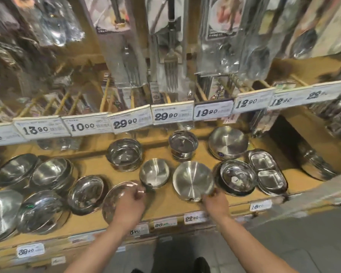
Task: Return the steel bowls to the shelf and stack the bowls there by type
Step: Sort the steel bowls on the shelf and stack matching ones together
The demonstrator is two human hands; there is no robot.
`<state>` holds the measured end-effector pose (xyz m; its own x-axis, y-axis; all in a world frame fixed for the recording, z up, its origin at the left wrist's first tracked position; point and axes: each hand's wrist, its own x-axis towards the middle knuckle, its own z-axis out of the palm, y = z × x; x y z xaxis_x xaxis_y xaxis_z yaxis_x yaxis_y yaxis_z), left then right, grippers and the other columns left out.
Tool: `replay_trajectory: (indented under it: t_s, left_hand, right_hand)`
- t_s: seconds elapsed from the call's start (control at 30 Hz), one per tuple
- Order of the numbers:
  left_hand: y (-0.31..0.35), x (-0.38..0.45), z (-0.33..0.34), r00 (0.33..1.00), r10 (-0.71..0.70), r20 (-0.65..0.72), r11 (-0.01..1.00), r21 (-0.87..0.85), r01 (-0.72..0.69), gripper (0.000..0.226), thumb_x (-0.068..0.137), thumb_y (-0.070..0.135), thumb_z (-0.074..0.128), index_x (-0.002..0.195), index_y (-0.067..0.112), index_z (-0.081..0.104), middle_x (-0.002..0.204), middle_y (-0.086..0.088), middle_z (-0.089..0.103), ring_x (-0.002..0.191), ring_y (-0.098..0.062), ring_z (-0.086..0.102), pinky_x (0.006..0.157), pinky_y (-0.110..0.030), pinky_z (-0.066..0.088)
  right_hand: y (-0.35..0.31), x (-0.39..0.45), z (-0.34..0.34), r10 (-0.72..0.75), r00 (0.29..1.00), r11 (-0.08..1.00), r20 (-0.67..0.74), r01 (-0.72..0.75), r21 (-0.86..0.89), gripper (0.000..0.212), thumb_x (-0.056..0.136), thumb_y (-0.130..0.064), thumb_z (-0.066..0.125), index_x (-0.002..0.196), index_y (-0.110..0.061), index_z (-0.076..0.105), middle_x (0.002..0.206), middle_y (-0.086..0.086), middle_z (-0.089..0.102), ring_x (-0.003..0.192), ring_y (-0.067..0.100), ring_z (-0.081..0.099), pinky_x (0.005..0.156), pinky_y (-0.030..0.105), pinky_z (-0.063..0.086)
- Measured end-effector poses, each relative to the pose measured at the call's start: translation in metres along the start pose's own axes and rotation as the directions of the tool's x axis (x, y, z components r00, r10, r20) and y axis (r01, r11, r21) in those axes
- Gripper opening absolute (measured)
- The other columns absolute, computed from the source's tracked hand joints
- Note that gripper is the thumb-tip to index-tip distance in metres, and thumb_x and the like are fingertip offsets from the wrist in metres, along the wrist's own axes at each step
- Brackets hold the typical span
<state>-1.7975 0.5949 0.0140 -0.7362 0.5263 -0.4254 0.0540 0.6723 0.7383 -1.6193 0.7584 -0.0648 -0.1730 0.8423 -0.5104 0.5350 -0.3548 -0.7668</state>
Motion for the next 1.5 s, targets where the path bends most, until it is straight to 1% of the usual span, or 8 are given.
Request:
replay_trajectory:
  t_s: [0.13,0.2,0.43,0.7,0.93,1.17,1.33,1.5]
  left_hand:
    - [0.016,-0.001,0.033,0.978,-0.131,0.163,0.959,-0.227,0.167,0.036,0.070,0.031,0.074,0.104,0.019,0.071,0.086,-0.002,0.075,0.078,-0.019,0.068,0.082,-0.036,0.055]
    - [0.021,0.005,0.041,0.976,-0.129,0.174,0.964,-0.210,0.164,0.041,0.069,0.033,0.070,0.108,0.021,0.069,0.088,-0.001,0.074,0.074,-0.017,0.065,0.070,-0.032,0.055]
    - [0.021,0.030,0.054,0.993,-0.095,0.065,0.968,-0.225,0.108,0.038,0.071,0.041,0.060,0.107,0.029,0.064,0.109,0.003,0.074,0.100,-0.022,0.069,0.097,-0.047,0.054]
    - [0.010,0.018,0.076,0.990,-0.141,-0.001,0.957,-0.257,0.136,0.024,0.085,0.031,0.065,0.108,0.022,0.066,0.107,-0.007,0.074,0.106,-0.032,0.068,0.102,-0.054,0.051]
    - [0.006,0.013,0.078,0.984,-0.178,-0.008,0.926,-0.341,0.164,0.038,0.064,0.046,0.070,0.095,0.024,0.072,0.086,0.005,0.076,0.099,-0.024,0.070,0.101,-0.051,0.053]
    - [0.004,0.020,0.082,0.979,-0.201,-0.039,0.906,-0.389,0.170,0.007,0.087,0.017,0.069,0.093,0.021,0.070,0.073,0.012,0.076,0.090,-0.024,0.070,0.101,-0.055,0.053]
    - [0.012,0.025,0.092,0.983,-0.181,-0.021,0.913,-0.375,0.160,0.011,0.089,0.011,0.064,0.090,0.021,0.069,0.074,0.016,0.076,0.091,-0.025,0.070,0.100,-0.054,0.054]
    - [0.018,0.028,0.096,0.986,-0.164,-0.028,0.917,-0.374,0.142,0.018,0.097,0.007,0.057,0.095,0.020,0.069,0.083,0.007,0.078,0.096,-0.023,0.071,0.098,-0.049,0.055]
  right_hand:
    - [0.012,-0.003,-0.009,0.037,0.995,0.999,0.092,-0.037,0.005,0.025,0.088,-0.021,0.072,0.110,-0.017,0.060,0.093,0.003,0.074,0.060,0.013,0.071,0.046,0.019,0.047]
    - [0.015,-0.003,-0.013,0.021,0.990,0.999,0.142,-0.026,0.028,0.025,0.090,-0.018,0.071,0.113,-0.017,0.061,0.097,0.009,0.074,0.062,0.013,0.070,0.043,0.013,0.045]
    - [0.000,0.005,-0.048,-0.047,0.955,0.998,0.294,0.060,-0.035,0.024,0.094,-0.027,0.067,0.115,-0.016,0.064,0.097,-0.002,0.073,0.078,0.010,0.072,0.077,0.031,0.061]
    - [-0.063,0.083,-0.125,-0.186,0.976,0.982,-0.114,0.182,-0.041,0.025,0.093,-0.025,0.063,0.113,-0.010,0.066,0.083,0.002,0.069,0.087,0.030,0.068,0.070,0.037,0.054]
    - [-0.074,0.149,-0.133,-0.076,0.980,0.997,-0.186,0.068,-0.044,0.062,0.092,-0.035,0.067,0.143,-0.004,0.050,0.127,0.019,0.065,0.120,0.037,0.060,0.106,0.043,0.046]
    - [-0.075,0.168,-0.126,-0.011,0.995,0.999,-0.101,0.005,-0.054,0.040,0.085,-0.021,0.075,0.118,-0.002,0.065,0.107,0.020,0.071,0.096,0.037,0.070,0.089,0.053,0.057]
    - [-0.085,0.170,-0.133,0.075,0.997,0.994,-0.036,-0.072,0.076,0.021,0.089,-0.005,0.072,0.107,0.000,0.063,0.110,0.019,0.068,0.068,0.027,0.072,0.053,0.029,0.062]
    - [-0.095,0.151,-0.141,0.018,0.999,0.995,-0.045,-0.013,0.102,0.010,0.090,-0.003,0.071,0.088,-0.008,0.062,0.084,0.012,0.068,0.055,0.022,0.068,0.044,0.025,0.058]
